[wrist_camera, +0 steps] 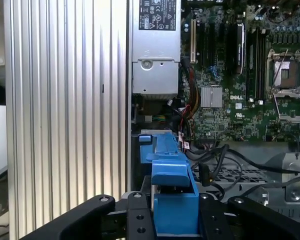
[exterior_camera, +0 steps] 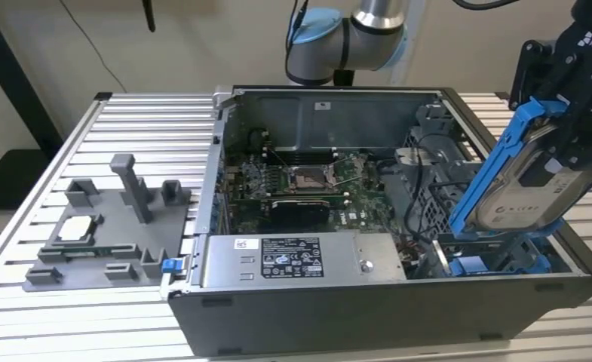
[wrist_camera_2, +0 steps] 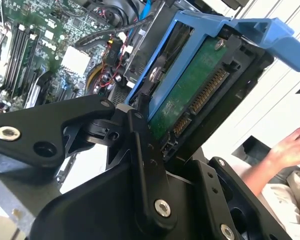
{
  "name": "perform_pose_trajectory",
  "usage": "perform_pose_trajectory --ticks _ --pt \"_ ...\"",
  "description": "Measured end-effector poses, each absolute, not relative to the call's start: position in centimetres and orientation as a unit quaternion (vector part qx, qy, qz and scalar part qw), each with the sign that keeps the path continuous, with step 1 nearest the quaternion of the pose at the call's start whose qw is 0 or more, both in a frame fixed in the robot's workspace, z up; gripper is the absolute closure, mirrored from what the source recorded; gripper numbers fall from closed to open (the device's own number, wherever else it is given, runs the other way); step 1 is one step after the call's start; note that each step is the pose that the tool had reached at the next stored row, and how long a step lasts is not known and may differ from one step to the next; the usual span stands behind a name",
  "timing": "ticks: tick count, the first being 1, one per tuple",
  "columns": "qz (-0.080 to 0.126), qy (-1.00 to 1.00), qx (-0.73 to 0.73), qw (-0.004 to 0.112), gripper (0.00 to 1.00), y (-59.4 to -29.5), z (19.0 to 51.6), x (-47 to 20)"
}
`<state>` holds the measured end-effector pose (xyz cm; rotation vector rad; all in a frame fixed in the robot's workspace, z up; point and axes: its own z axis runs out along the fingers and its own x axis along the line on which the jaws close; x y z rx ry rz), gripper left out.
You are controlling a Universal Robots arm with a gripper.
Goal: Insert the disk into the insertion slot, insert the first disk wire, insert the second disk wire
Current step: 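Insert the disk into the insertion slot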
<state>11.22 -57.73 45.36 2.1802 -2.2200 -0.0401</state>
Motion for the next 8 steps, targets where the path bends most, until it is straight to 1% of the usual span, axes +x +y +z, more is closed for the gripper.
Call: perform_pose_trajectory --ticks 8 --pt "-0.013 -0.713 0.701 0.015 1.0 -57.74 44.87 11.22"
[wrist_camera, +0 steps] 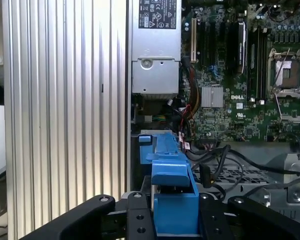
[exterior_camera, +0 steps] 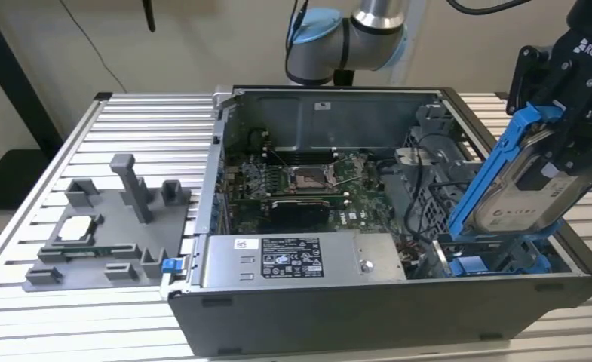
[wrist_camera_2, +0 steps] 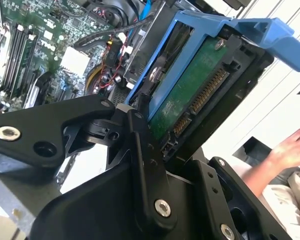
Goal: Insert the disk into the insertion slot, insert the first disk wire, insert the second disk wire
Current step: 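Insert the disk into the insertion slot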
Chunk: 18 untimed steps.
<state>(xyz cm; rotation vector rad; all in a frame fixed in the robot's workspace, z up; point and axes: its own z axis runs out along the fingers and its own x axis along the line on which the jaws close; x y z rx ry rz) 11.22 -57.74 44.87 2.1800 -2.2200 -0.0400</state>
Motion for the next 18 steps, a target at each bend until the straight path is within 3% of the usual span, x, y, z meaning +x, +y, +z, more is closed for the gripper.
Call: perform_pose_trajectory --ticks 18 --pt "-0.013 -0.713 0.701 0.015 1.0 -57.7 43.4 11.2"
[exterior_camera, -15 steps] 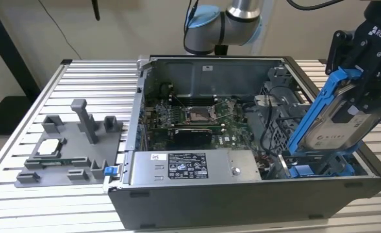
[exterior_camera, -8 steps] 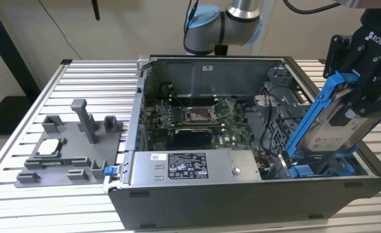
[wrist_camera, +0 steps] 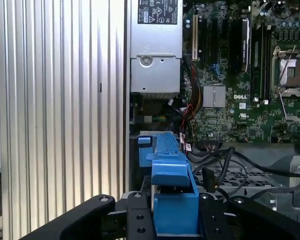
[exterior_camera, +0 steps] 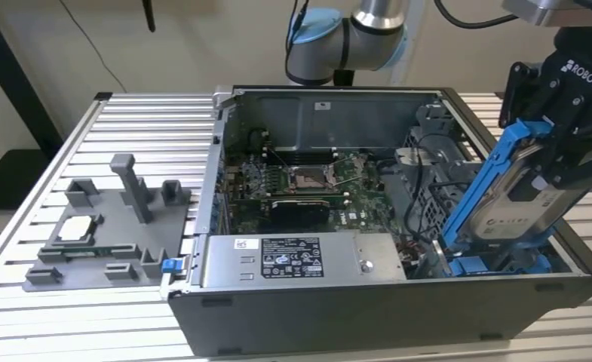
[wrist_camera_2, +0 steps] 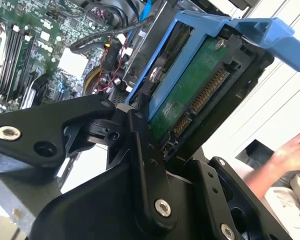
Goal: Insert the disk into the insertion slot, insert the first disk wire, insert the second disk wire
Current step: 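Insert the disk into the insertion slot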
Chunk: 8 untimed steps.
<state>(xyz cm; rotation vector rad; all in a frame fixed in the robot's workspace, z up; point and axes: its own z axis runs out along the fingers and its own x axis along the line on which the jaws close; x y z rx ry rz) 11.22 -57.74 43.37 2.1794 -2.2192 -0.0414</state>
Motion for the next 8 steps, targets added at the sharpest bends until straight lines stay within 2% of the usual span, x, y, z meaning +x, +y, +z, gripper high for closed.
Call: perform_pose_trajectory --ticks 8 --pt "-0.014 -0.713 0.701 0.016 1.0 -57.6 42.1 11.4"
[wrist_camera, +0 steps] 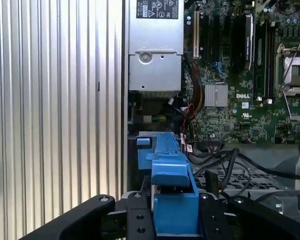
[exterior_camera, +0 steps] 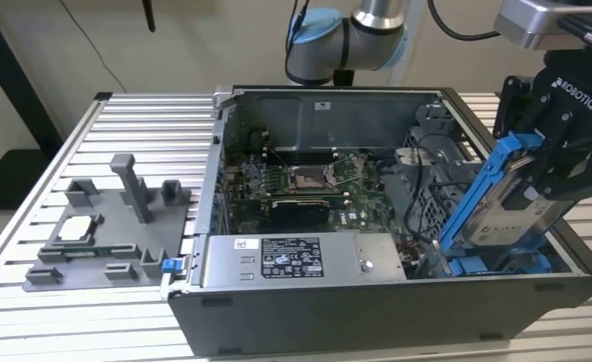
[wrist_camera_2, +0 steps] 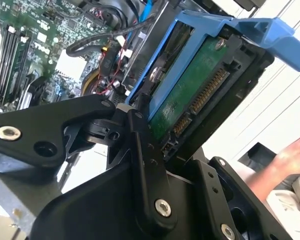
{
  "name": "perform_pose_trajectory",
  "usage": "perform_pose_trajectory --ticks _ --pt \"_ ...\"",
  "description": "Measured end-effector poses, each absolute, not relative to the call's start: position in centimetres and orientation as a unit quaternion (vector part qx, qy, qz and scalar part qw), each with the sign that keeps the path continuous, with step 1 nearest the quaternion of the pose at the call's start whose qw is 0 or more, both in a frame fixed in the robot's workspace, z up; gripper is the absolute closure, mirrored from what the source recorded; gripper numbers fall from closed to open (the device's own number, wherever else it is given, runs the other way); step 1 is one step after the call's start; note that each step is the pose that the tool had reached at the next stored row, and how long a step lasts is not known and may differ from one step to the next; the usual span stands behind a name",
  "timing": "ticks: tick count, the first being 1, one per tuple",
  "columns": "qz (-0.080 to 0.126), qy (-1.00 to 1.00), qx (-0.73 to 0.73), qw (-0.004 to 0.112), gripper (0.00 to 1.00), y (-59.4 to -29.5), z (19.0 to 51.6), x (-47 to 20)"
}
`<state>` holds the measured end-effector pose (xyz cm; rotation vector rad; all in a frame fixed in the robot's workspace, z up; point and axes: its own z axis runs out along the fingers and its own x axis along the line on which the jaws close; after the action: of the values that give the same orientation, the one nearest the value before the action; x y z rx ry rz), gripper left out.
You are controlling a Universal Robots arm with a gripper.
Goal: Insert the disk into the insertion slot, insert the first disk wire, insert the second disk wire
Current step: 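Insert the disk into the insertion slot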
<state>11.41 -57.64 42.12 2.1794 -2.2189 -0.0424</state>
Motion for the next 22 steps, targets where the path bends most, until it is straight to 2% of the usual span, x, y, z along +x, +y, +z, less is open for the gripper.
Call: perform_pose_trajectory --ticks 22 --pt "-0.016 -0.713 0.701 0.013 1.0 -56.9 39.1 12.2"
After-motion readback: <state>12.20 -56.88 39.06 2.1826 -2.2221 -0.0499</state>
